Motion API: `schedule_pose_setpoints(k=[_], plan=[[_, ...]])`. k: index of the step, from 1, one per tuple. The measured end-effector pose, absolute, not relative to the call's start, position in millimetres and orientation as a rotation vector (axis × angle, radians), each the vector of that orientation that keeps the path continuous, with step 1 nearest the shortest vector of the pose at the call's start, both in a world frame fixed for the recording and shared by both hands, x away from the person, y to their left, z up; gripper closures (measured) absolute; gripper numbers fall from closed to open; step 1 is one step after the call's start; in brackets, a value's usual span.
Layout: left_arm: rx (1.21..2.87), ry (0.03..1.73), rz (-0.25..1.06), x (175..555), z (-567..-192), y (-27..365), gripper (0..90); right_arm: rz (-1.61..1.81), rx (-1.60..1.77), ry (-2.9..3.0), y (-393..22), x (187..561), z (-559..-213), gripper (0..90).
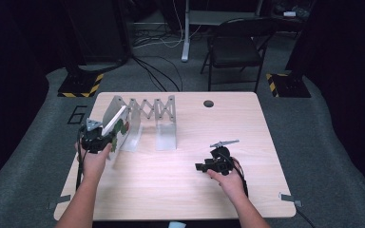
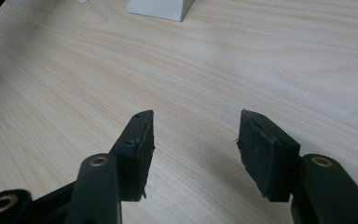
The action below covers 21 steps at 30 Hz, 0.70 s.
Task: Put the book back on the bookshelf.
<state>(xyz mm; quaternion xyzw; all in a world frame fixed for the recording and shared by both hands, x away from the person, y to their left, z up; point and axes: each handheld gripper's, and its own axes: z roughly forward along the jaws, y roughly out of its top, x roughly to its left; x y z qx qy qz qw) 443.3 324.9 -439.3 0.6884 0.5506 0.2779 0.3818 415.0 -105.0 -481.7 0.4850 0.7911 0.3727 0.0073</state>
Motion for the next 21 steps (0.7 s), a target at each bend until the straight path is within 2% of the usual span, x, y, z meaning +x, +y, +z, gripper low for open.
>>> schedule_pose_setpoints(k=[21], plan=[[1.763, 1.416, 0.689, 446.0, -446.1, 325.9, 75.3, 1.165, 1.510, 2.476, -104.9, 416.0, -482.4, 45.6]])
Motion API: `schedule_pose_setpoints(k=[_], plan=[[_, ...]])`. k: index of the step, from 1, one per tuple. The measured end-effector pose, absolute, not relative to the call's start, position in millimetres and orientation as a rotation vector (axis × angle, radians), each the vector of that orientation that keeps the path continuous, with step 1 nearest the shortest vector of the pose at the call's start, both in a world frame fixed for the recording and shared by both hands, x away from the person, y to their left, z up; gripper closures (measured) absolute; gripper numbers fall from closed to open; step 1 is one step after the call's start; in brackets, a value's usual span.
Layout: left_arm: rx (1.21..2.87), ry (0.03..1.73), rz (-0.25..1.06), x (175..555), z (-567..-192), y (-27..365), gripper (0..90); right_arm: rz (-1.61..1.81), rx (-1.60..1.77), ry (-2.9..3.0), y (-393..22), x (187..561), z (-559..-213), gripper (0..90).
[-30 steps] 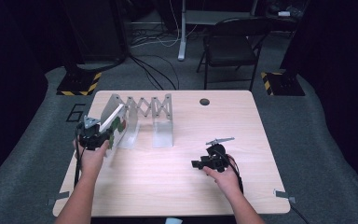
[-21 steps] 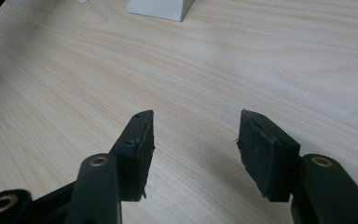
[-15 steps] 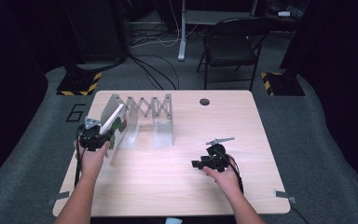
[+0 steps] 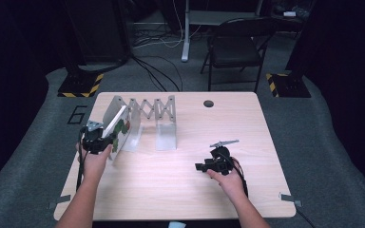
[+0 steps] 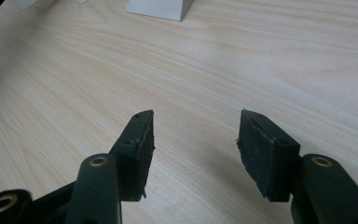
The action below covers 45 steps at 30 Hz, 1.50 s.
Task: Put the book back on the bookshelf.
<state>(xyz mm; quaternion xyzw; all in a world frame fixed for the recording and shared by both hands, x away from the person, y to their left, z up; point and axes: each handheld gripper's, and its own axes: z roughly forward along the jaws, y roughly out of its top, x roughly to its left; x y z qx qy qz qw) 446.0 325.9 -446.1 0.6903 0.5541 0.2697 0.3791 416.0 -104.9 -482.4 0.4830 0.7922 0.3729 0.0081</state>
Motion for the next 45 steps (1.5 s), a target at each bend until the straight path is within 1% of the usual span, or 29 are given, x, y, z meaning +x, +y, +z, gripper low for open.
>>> schedule_pose_setpoints(k=[16, 28, 32, 34, 39, 45], plan=[[1.801, 1.448, 0.657, 450, -452, 326, 74.9, 1.162, 1.511, 2.477, -105, 416, -483, 45.6], [1.806, 1.454, 0.658, 451, -455, 328, 71.6, 1.159, 1.513, 2.481, -105, 418, -485, 45.5], [1.811, 1.470, 0.651, 452, -456, 328, 63.1, 1.154, 1.517, 2.487, -105, 418, -485, 45.5], [1.833, 1.471, 0.656, 451, -455, 328, 61.9, 1.159, 1.521, 2.482, -105, 418, -485, 45.5], [1.839, 1.486, 0.651, 451, -456, 329, 52.6, 1.152, 1.520, 2.486, -104, 418, -486, 45.5], [1.828, 1.499, 0.667, 447, -457, 333, 48.9, 1.149, 1.513, 2.488, -103, 418, -486, 45.5]])
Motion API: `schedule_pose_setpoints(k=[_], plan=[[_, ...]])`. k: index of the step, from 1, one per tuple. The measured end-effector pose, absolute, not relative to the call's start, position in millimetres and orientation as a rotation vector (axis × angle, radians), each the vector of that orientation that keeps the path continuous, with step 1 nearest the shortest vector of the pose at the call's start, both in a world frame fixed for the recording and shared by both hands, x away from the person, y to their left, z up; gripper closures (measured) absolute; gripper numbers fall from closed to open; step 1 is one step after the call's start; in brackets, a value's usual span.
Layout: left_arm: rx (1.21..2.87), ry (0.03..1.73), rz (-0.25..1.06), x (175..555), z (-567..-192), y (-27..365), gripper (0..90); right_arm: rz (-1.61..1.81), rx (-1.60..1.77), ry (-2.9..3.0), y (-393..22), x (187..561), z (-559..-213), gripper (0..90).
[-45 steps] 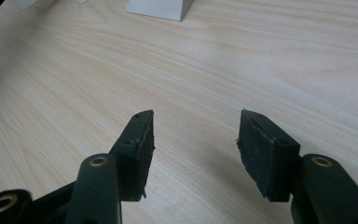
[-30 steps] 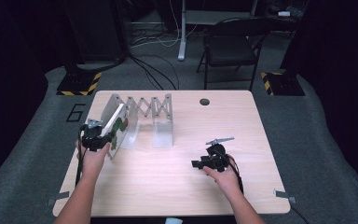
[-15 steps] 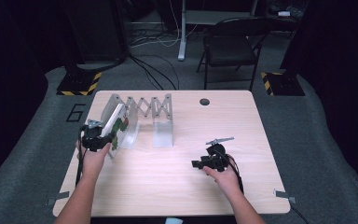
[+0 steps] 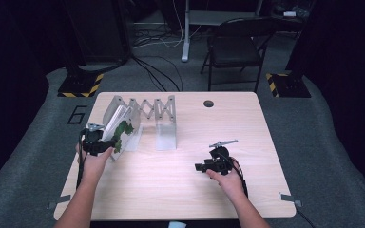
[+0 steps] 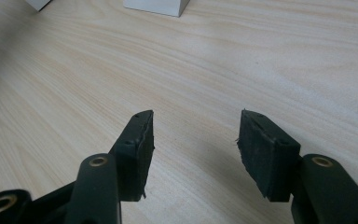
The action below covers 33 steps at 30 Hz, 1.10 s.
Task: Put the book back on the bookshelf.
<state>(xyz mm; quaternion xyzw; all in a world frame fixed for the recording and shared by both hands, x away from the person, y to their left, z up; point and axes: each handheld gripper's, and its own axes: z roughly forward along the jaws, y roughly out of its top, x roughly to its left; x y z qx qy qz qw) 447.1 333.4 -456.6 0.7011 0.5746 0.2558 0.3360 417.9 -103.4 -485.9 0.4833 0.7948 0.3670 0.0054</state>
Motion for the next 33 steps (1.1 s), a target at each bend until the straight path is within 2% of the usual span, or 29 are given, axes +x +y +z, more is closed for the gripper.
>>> schedule_pose_setpoints(k=[21, 33], plan=[[1.799, 1.464, 0.645, 435, -446, 335, 38.0, 1.162, 1.506, 2.475, -104, 418, -485, 45.4], [1.818, 1.442, 0.622, 429, -430, 338, 37.2, 1.152, 1.500, 2.482, -103, 417, -484, 45.3]])
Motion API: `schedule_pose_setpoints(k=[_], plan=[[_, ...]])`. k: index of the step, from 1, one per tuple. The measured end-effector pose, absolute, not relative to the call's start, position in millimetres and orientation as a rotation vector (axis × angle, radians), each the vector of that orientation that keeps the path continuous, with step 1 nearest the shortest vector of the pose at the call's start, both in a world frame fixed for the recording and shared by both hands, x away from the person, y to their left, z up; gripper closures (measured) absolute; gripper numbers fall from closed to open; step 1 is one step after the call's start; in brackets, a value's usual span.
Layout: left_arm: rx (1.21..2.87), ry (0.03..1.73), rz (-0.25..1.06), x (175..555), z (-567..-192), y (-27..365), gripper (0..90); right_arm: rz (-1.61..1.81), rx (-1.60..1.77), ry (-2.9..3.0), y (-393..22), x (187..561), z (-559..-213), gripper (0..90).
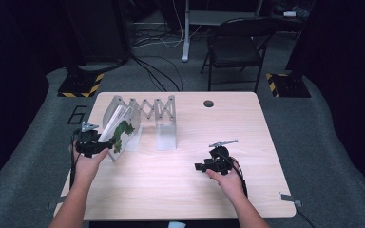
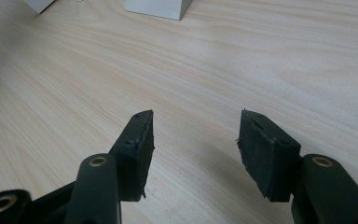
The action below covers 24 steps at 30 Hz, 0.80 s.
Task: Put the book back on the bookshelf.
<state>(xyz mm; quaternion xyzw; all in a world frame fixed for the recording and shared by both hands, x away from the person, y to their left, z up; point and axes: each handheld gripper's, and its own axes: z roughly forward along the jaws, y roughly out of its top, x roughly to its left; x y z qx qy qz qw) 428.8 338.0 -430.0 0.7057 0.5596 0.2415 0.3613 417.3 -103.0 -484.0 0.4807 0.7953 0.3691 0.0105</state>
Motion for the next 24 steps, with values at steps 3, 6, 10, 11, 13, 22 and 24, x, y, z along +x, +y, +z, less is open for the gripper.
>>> schedule_pose_setpoints(k=[3, 6, 10, 11, 13, 22, 24], plan=[[1.818, 1.435, 0.625, 427, -422, 336, 37.2, 1.151, 1.500, 2.482, -103, 417, -484, 45.3], [1.820, 1.429, 0.629, 425, -418, 335, 37.2, 1.154, 1.492, 2.481, -103, 418, -484, 45.4], [1.827, 1.415, 0.632, 422, -410, 334, 37.3, 1.154, 1.511, 2.477, -103, 417, -484, 45.4], [1.820, 1.414, 0.641, 420, -406, 333, 37.2, 1.152, 1.502, 2.479, -103, 417, -483, 45.3], [1.823, 1.407, 0.649, 419, -405, 332, 37.2, 1.156, 1.503, 2.475, -103, 417, -483, 45.3], [1.847, 1.358, 0.631, 407, -389, 325, 37.7, 1.154, 1.506, 2.474, -103, 417, -483, 45.3], [1.846, 1.341, 0.619, 403, -385, 323, 37.8, 1.160, 1.508, 2.469, -103, 417, -483, 45.3]])
